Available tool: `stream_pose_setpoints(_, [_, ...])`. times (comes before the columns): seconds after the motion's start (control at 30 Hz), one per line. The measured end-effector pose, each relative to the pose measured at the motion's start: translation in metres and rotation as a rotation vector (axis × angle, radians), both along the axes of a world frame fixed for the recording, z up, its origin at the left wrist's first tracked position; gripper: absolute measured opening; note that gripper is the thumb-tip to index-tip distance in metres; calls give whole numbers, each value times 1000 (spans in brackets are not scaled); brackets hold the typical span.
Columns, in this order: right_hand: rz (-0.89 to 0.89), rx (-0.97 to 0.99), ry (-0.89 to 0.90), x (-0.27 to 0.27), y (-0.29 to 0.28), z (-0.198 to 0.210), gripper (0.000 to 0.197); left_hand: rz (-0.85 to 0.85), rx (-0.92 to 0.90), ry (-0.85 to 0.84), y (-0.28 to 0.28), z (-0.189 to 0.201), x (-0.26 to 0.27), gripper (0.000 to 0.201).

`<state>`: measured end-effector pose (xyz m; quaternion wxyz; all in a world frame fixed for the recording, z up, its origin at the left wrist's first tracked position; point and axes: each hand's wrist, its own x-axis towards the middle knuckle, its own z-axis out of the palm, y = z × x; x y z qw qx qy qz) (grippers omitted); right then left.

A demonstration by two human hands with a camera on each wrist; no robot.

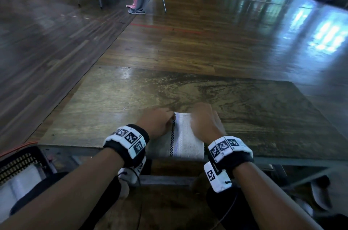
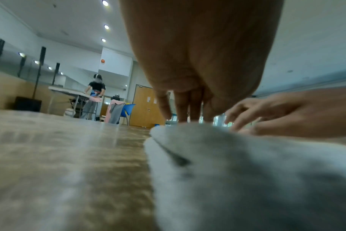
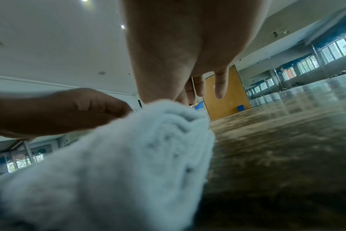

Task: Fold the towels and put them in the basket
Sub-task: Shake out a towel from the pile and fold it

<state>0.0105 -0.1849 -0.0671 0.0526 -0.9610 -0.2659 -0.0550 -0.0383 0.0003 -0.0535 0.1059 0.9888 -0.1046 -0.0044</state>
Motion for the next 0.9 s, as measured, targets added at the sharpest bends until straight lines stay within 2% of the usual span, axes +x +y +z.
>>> stream_pose_setpoints(0.07, [-33,-38,2,-9,8,2,31,28,38,87,-14,-6,-8,34])
stream_pose_setpoints(0.23, [-191,40,162,-21,13,-3,46,162,38,96,-28,-33,-20,54])
stream_pose_setpoints(0.33, [-225,55,316,-20,11,-13,59,201,24,99,-28,-46,-20,56])
stream_pose_setpoints(0.4, [-229,53,349,-19,12,-22,63,209,-25,125,-25,-49,-15,56])
stream_pose_setpoints(0.6, [-228,112,324,-8,9,-43,64,207,-81,174,-5,-58,11,59])
stream_pose_setpoints(0.7, [-223,102,315,-5,-2,-43,61,275,-99,272,17,-54,19,59])
stream_pose_setpoints(0.83, [-338,78,273,-6,-27,-34,60,369,-87,357,39,-48,8,60])
stream_pose_setpoints(0.9, [-394,55,247,-9,-38,-28,54,383,-60,288,45,-44,-3,55])
